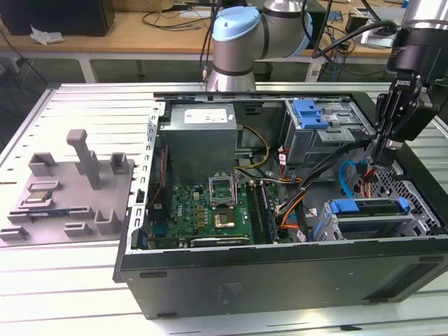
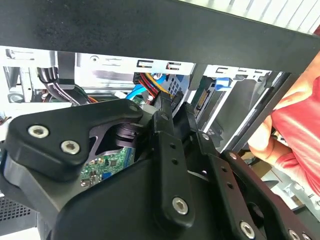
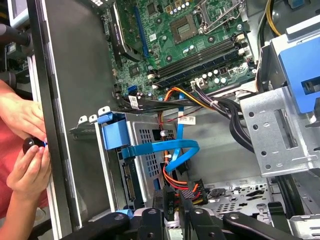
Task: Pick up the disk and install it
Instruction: 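Insert the first disk wire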
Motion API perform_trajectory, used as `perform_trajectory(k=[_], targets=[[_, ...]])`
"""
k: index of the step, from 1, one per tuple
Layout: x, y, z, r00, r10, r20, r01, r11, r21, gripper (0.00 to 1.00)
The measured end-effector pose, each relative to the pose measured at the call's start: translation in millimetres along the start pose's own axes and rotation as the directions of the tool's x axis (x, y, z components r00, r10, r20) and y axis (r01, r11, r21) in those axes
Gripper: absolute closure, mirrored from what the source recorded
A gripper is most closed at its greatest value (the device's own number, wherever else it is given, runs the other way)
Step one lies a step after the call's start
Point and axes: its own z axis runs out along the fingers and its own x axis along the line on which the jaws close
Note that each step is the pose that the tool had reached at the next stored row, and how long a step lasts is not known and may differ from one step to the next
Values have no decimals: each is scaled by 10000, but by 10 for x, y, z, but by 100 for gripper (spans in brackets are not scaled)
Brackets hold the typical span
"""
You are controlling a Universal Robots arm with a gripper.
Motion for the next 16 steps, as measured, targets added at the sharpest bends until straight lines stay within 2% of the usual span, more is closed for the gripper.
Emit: perform_trajectory(k=[16], targets=[[17, -35, 23, 10000, 0, -2, 0, 10000, 1, 74]])
